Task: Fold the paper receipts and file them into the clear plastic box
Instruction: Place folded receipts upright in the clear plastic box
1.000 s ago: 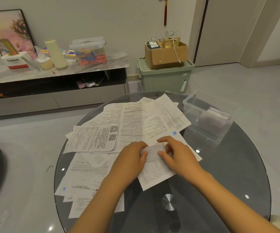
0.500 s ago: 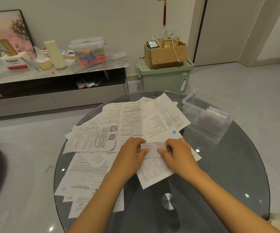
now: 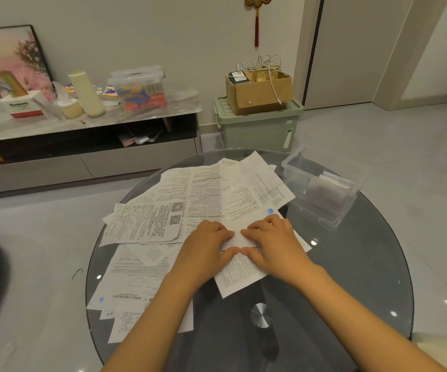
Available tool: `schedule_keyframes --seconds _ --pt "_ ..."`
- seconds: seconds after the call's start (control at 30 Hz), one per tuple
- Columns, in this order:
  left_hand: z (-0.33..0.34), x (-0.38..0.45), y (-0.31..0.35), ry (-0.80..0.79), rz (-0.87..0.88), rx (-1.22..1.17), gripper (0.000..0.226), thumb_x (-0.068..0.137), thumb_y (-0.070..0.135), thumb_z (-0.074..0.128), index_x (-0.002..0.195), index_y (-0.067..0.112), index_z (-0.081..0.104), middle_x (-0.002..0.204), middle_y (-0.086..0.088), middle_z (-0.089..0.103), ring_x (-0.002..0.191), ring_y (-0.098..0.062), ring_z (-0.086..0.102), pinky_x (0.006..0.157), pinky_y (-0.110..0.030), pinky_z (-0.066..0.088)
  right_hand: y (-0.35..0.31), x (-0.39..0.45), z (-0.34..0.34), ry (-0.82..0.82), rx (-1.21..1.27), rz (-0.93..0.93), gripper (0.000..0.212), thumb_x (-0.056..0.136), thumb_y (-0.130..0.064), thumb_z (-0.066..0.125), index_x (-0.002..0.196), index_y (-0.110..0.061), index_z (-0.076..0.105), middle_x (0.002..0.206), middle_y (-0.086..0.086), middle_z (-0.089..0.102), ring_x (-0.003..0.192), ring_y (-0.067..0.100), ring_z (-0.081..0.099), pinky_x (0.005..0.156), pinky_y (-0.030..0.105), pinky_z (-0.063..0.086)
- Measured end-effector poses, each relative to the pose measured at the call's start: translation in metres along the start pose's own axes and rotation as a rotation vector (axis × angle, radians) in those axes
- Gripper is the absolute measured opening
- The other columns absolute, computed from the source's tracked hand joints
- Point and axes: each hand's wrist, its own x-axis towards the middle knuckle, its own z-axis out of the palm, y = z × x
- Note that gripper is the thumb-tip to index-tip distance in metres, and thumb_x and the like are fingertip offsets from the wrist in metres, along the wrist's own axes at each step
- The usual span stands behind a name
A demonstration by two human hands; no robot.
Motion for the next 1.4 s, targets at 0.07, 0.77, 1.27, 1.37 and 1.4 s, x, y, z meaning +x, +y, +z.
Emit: schedule_keyframes --seconds 0.07,0.77,1.27,1.37,1.4 --pt "-0.003 -0.002 0.004 0.018 0.020 0.040 0.041 0.094 0.045 0.047 0.126 0.023 0.059 0.120 0.009 0.060 0.112 -0.011 0.046 0.086 -0.020 0.037 0.000 -0.001 -0.001 0.041 0.001 -0.011 0.041 0.097 -0.043 0.039 0.134 -0.031 0.049 0.132 -0.012 0.052 0.120 0.014 0.034 0.096 0.026 0.017" --pt "-0.050 0.045 0.111 0.047 -0.024 -0.410 0.009 0.088 0.020 0.064 0.096 0.018 0.067 0.089 0.005 0.067 0.080 -0.008 0.060 0.067 -0.009 0.042 0.048 -0.048 -0.115 0.247 0.193 0.216 0.015 0.089 -0.029 0.059 0.091 -0.025 0.074 0.078 -0.007 0.067 0.075 0.009 0.048 0.064 0.025 0.041" --pt "-0.033 0.153 0.154 0.011 -0.019 -0.480 0.026 0.095 0.022 0.051 0.121 0.018 0.055 0.114 0.000 0.063 0.097 -0.013 0.057 0.089 -0.025 0.046 0.119 -0.012 -0.161 0.506 0.178 0.434 0.018 0.090 -0.015 0.054 0.101 -0.014 0.070 0.093 0.005 0.067 0.083 0.023 0.059 0.070 0.030 0.047" --pt "-0.022 0.168 0.155 -0.090 0.126 -0.195 0.032 0.095 0.019 0.042 0.120 0.020 0.061 0.124 0.000 0.061 0.114 -0.020 0.053 0.104 -0.038 0.040 0.130 0.000 -0.158 0.496 0.141 0.478 0.019 0.090 -0.015 0.053 0.102 -0.014 0.069 0.094 0.006 0.068 0.084 0.024 0.060 0.068 0.030 0.047" --pt "-0.019 0.172 0.156 -0.118 0.162 -0.137 0.034 0.095 0.020 0.040 0.120 0.020 0.062 0.126 0.000 0.061 0.117 -0.021 0.051 0.106 -0.039 0.038 0.133 0.004 -0.156 0.476 0.122 0.487 0.020 0.090 -0.014 0.053 0.103 -0.014 0.068 0.095 0.006 0.068 0.086 0.025 0.061 0.070 0.031 0.048"
